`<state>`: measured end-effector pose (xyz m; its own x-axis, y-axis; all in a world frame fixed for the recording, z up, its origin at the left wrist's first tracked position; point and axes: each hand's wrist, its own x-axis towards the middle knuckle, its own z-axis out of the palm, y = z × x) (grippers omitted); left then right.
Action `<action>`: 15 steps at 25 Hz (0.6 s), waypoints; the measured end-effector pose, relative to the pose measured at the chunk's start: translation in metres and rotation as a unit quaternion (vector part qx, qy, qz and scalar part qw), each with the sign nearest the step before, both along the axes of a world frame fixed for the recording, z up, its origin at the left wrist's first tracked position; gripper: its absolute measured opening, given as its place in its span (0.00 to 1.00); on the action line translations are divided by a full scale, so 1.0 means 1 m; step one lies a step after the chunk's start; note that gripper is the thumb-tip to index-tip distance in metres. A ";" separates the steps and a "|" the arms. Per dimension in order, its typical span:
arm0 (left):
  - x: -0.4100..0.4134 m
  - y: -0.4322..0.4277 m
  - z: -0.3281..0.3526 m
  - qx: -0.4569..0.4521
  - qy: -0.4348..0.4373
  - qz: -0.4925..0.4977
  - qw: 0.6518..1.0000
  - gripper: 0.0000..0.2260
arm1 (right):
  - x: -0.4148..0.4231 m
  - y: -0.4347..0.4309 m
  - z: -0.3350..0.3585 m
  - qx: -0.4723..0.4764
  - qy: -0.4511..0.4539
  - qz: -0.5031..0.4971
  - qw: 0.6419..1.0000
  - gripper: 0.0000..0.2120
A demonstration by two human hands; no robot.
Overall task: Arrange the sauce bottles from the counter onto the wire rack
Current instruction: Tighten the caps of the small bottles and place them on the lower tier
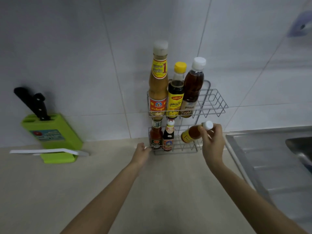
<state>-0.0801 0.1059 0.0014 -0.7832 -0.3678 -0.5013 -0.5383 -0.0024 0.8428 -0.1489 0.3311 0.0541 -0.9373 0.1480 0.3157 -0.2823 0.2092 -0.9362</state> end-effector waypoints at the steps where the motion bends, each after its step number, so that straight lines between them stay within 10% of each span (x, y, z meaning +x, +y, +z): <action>1: -0.001 0.002 -0.003 0.014 -0.004 -0.007 1.000 0.27 | -0.002 -0.003 -0.003 0.003 -0.001 0.013 1.000 0.07; 7: -0.002 0.011 -0.012 0.054 0.025 -0.045 0.997 0.10 | -0.020 -0.015 -0.020 0.032 -0.048 0.049 0.997 0.06; 15: -0.002 0.009 -0.011 0.033 0.051 -0.078 0.995 0.18 | -0.045 -0.028 -0.025 0.194 -0.053 0.111 0.973 0.12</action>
<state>-0.0823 0.1144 -0.0097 -0.8758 -0.2071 -0.4360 -0.4490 0.0175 0.8934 -0.1942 0.3032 0.0291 -0.9626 -0.1741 0.2076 -0.2679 0.4975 -0.8250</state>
